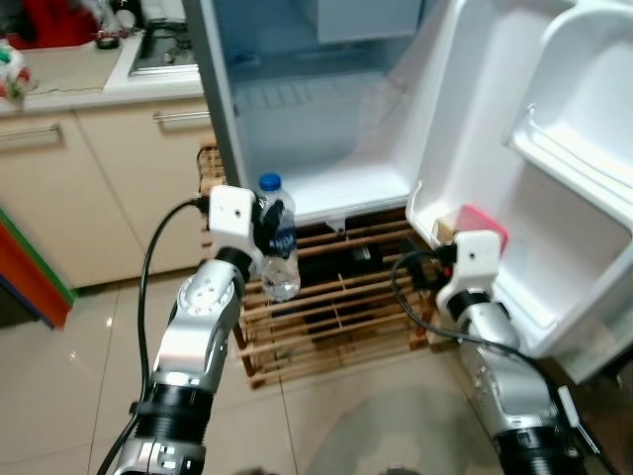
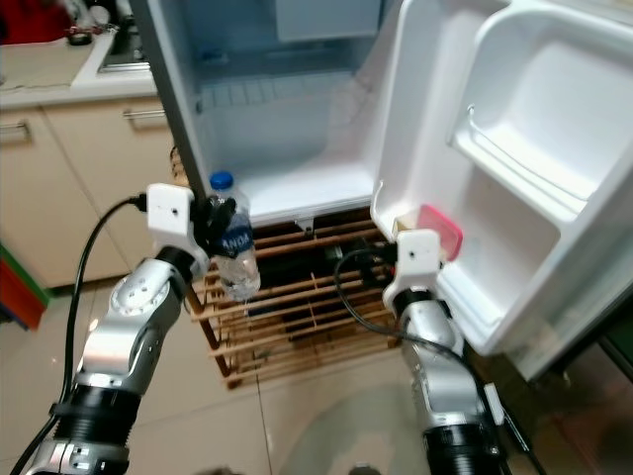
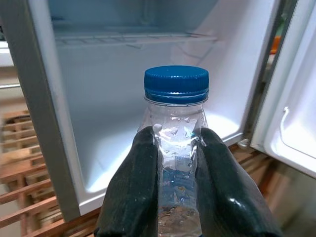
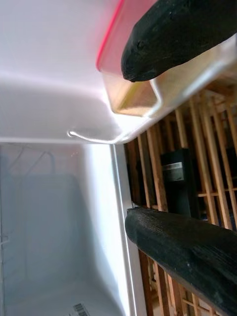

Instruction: Restocking fridge

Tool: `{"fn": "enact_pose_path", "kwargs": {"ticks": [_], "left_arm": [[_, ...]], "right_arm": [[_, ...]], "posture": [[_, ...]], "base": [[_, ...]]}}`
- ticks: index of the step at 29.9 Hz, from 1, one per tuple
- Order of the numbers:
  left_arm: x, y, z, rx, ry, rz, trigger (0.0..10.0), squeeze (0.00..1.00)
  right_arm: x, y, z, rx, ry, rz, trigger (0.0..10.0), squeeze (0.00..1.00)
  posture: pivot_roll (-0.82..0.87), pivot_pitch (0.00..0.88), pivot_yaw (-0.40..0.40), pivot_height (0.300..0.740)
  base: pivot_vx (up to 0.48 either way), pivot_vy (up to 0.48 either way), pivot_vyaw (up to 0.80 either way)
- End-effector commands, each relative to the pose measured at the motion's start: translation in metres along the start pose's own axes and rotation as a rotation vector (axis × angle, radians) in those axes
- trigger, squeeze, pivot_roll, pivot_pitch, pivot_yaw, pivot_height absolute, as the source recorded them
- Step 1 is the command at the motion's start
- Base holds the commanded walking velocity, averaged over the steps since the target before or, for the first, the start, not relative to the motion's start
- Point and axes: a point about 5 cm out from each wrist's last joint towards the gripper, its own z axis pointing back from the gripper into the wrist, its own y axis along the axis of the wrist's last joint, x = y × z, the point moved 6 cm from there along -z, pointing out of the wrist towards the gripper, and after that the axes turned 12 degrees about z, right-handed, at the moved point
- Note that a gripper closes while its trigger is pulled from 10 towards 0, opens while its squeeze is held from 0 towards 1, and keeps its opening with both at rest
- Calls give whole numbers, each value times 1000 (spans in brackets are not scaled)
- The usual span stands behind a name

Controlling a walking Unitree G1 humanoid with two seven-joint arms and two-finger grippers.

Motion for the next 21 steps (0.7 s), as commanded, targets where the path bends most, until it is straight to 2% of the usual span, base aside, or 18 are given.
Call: {"fn": "enact_pose_path", "kwargs": {"ticks": [1, 10, 14, 21], "left_arm": [[0, 11, -2, 25, -8, 5, 10000, 0], [-1, 12, -4, 25, -9, -27, 10000, 0], [0, 12, -5, 25, -10, -40, 10000, 0], [0, 10, -5, 21, -4, -36, 10000, 0]], "right_arm": [[-8, 4, -1, 18, 25, -6, 10000, 75], [-9, 5, 0, 23, 29, -5, 10000, 75], [-10, 5, 1, 27, 30, -8, 10000, 71], [-8, 2, 4, 21, 26, -12, 10000, 75]], "posture": [[-59, 0, 29, 730], [-62, 0, 30, 730], [-67, 0, 33, 730], [-73, 0, 33, 730]], "base": [[0, 480, -763], [0, 477, -756], [472, 0, -742], [0, 0, -694]]}}
